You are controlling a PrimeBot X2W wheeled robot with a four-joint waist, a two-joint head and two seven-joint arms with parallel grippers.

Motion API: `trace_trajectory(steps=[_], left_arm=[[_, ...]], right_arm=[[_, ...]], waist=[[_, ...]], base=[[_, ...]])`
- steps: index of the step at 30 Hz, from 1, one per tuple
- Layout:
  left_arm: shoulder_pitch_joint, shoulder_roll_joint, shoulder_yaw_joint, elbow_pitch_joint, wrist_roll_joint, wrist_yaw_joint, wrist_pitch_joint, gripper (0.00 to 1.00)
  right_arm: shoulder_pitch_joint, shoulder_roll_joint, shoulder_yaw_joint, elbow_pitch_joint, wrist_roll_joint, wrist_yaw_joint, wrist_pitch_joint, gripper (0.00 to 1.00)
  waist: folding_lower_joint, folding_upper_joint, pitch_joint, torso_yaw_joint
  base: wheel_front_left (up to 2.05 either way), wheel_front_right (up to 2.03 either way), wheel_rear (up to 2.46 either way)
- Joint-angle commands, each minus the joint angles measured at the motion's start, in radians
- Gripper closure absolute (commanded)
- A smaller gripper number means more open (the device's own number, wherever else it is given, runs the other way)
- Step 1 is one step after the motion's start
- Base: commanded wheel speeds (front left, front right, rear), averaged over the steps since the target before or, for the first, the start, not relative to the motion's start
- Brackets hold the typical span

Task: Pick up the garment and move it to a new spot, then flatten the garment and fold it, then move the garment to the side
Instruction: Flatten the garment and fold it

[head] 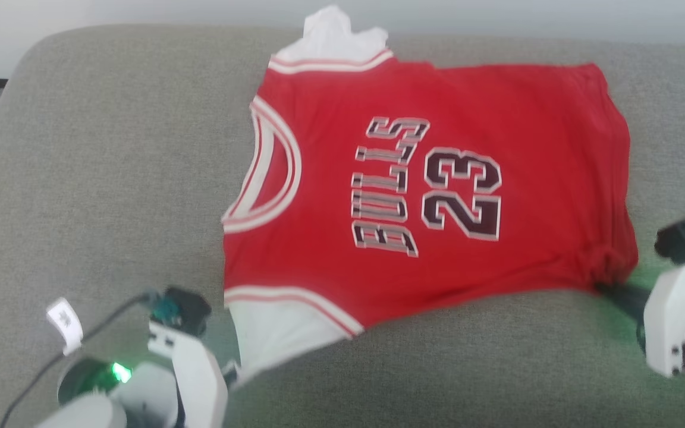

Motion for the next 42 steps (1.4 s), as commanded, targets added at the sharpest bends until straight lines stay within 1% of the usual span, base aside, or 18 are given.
trace_trajectory(steps=[1,3,6,10,13,15,19,22,25,26,30,31,37,42], left_arm=[[0.033,0.009,-0.005,-0.031,-0.003,0.023,0.009,1.0],[0.076,0.026,-0.021,-0.072,-0.005,0.049,0.024,1.0],[0.125,0.031,-0.034,-0.113,-0.021,0.085,0.037,1.0],[0.166,0.046,-0.038,-0.135,-0.021,0.11,0.028,1.0],[0.169,0.061,-0.022,-0.143,-0.008,0.118,0.007,1.0],[0.147,0.069,-0.007,-0.153,0.005,0.115,-0.007,1.0],[0.085,0.111,0.027,-0.177,0.052,0.102,-0.02,1.0],[0.041,0.125,0.047,-0.189,0.065,0.096,-0.021,1.0],[-0.036,0.148,0.066,-0.187,0.103,0.072,-0.012,1.0],[-0.064,0.151,0.071,-0.182,0.115,0.057,-0.01,1.0],[-0.182,0.136,0.085,-0.129,0.143,-0.005,-0.014,1.0],[-0.213,0.13,0.084,-0.105,0.155,-0.026,-0.018,1.0],[-0.397,0.054,0.07,0.074,0.198,-0.147,-0.049,1.0],[-0.523,-0.029,0.053,0.243,0.229,-0.227,-0.095,1.0]], right_arm=[[0.055,-0.012,0.003,-0.015,0.009,-0.001,0.024,1.0],[0.105,-0.025,0.005,-0.054,0.014,-0.001,0.045,1.0],[0.175,-0.043,-0.001,-0.1,0.032,-0.001,0.07,1.0],[0.247,-0.06,-0.021,-0.143,0.044,-0.001,0.088,1.0],[0.274,-0.058,-0.053,-0.172,0.046,-0.001,0.085,1.0],[0.279,-0.055,-0.079,-0.189,0.038,-0.001,0.082,1.0],[0.262,-0.044,-0.144,-0.22,0.016,-0.001,0.082,1.0],[0.249,-0.033,-0.173,-0.234,0.002,-0.001,0.092,1.0],[0.227,-0.013,-0.221,-0.245,-0.02,-0.001,0.109,1.0],[0.217,-0.004,-0.235,-0.246,-0.028,-0.001,0.114,1.0],[0.166,0.035,-0.291,-0.239,-0.067,-0.001,0.145,1.0],[0.152,0.047,-0.303,-0.235,-0.077,-0.001,0.152,1.0],[0.044,0.115,-0.346,-0.189,-0.15,-0.001,0.193,1.0],[-0.053,0.17,-0.342,-0.124,-0.21,-0.001,0.213,1.0]], waist=[[0.0,-0.0001,-0.005,0.001],[0.0,-0.0001,-0.008,0.0],[0.0,-0.0001,-0.013,0.0],[0.0,-0.0001,-0.019,-0.003],[0.0,-0.0001,-0.021,-0.006],[0.0,-0.0001,-0.023,-0.008],[0.0,-0.0001,-0.025,-0.017],[0.0,-0.0001,-0.024,-0.02],[0.0,-0.0001,-0.018,-0.028],[0.0,-0.0001,-0.014,-0.031],[0.0,-0.0001,0.003,-0.043],[0.0,-0.0001,0.008,-0.045],[0.0,-0.0001,0.051,-0.059],[0.0,-0.0001,0.091,-0.069]], base=[[0.0,0.0,0.0],[0.0,0.0,0.0],[0.0,0.0,0.0],[0.0,0.0,0.0],[0.0,0.0,0.0],[0.0,0.0,0.0],[0.0,0.0,0.0],[0.0,0.0,0.0],[0.0,0.0,0.0],[0.0,0.0,0.0],[0.0,0.0,0.0],[0.0,0.0,0.0],[0.0,0.0,0.0],[0.0,0.0,0.0]])
